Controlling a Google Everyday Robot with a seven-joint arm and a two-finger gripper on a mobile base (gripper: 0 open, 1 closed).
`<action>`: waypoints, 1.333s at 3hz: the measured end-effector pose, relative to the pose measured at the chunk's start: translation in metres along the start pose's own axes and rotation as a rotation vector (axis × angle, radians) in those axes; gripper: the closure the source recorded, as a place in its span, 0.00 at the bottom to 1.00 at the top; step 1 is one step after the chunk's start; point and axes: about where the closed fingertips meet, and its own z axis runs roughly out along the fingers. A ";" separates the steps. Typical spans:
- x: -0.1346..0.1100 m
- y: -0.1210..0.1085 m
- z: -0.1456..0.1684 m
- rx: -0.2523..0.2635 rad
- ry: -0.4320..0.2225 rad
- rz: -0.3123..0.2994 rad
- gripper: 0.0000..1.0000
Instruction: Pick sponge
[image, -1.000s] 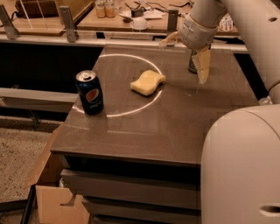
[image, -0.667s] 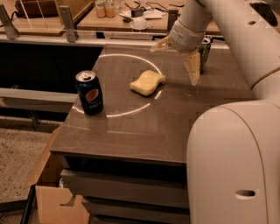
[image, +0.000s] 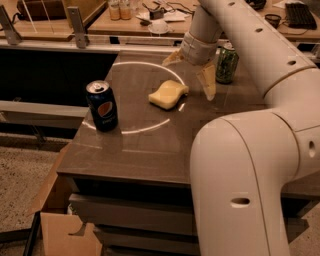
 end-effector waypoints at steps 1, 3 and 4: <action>-0.007 -0.010 0.017 -0.035 -0.009 -0.019 0.00; -0.012 -0.021 0.043 -0.106 -0.006 -0.049 0.40; -0.008 -0.020 0.043 -0.130 0.022 -0.041 0.56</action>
Offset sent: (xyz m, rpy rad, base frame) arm -0.0774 -0.0063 -0.0120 -0.2131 0.4643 0.1600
